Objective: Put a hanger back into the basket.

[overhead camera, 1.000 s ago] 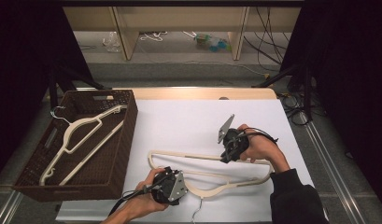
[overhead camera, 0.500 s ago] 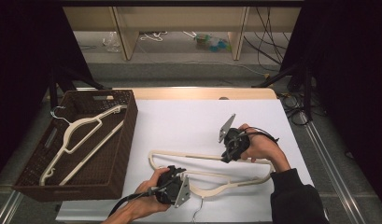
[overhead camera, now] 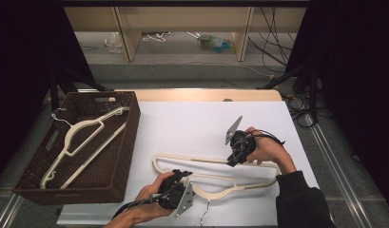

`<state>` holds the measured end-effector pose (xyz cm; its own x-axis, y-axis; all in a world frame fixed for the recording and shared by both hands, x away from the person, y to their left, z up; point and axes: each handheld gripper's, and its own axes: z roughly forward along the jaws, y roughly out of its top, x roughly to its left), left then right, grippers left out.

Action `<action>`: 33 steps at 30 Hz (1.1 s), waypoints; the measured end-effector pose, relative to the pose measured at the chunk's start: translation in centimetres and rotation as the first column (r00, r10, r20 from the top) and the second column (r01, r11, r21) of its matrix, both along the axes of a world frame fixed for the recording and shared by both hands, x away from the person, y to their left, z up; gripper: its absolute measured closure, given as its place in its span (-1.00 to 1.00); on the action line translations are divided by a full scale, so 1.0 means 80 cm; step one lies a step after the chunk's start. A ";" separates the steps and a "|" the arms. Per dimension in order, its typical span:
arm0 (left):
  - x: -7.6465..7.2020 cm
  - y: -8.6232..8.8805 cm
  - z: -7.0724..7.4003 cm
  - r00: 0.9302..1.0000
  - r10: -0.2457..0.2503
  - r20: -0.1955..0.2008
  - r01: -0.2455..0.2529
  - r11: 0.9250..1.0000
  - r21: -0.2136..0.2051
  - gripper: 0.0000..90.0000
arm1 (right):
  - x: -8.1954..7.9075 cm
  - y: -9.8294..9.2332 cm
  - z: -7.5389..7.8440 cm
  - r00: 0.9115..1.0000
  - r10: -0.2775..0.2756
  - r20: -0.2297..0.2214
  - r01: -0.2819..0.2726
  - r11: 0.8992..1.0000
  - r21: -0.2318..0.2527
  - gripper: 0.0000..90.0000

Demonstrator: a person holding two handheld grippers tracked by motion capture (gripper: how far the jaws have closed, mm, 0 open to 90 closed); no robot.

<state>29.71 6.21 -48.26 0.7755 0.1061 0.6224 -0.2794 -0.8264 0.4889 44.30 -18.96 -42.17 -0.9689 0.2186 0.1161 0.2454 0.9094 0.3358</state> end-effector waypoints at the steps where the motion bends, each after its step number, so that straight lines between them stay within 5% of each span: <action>1: 0.000 0.000 0.000 1.000 -0.002 0.000 0.002 1.000 -0.002 -0.20 | 0.001 -0.001 -0.001 1.000 0.001 -0.008 -0.001 1.000 0.001 0.75; 7: 0.000 0.000 0.000 1.000 -0.005 -0.004 0.005 1.000 -0.007 -0.12 | 0.003 -0.004 -0.004 1.000 -0.011 -0.017 0.011 1.000 0.004 0.75; 16: -0.005 0.000 0.000 0.998 -0.033 0.047 0.034 0.999 -0.021 0.02 | 0.007 -0.006 -0.015 0.999 -0.028 -0.035 0.028 1.000 0.001 0.73; 20: 0.003 0.008 0.011 0.999 0.005 0.032 -0.003 0.998 -0.057 0.12 | 0.007 -0.006 -0.017 0.998 -0.046 -0.045 0.044 0.999 -0.026 0.75; 22: 0.005 0.009 0.013 1.000 -0.013 0.008 0.014 0.996 -0.084 0.20 | 0.008 -0.004 -0.017 0.998 -0.047 -0.051 0.047 0.999 0.006 0.76; 23: 0.003 0.006 0.006 1.000 -0.022 -0.012 0.020 0.989 -0.147 0.20 | 0.008 -0.003 -0.016 0.997 -0.047 -0.054 0.047 0.999 0.007 0.76; 24: 0.001 0.004 0.006 0.999 -0.035 0.016 0.037 0.991 -0.125 0.20 | 0.007 -0.002 -0.016 0.997 -0.044 -0.058 0.044 0.999 0.005 0.76; 26: -0.004 -0.001 0.003 0.998 -0.061 -0.001 0.060 0.990 -0.125 0.26 | 0.007 0.000 -0.019 0.998 -0.032 -0.055 0.032 0.999 0.006 0.75; 27: -0.005 0.000 0.007 0.997 -0.075 0.034 0.077 0.995 -0.057 0.29 | 0.006 0.000 -0.018 0.997 -0.042 -0.067 0.041 0.999 -0.010 0.75; 29: -0.008 -0.004 0.004 0.996 -0.093 0.011 0.094 0.991 -0.097 0.36 | 0.006 0.002 -0.018 0.998 -0.032 -0.054 0.032 0.999 0.002 0.76; 33: -0.009 -0.004 0.005 0.994 -0.114 -0.001 0.113 0.988 -0.105 0.54 | 0.006 0.001 -0.018 0.997 -0.037 -0.062 0.037 0.999 -0.004 0.76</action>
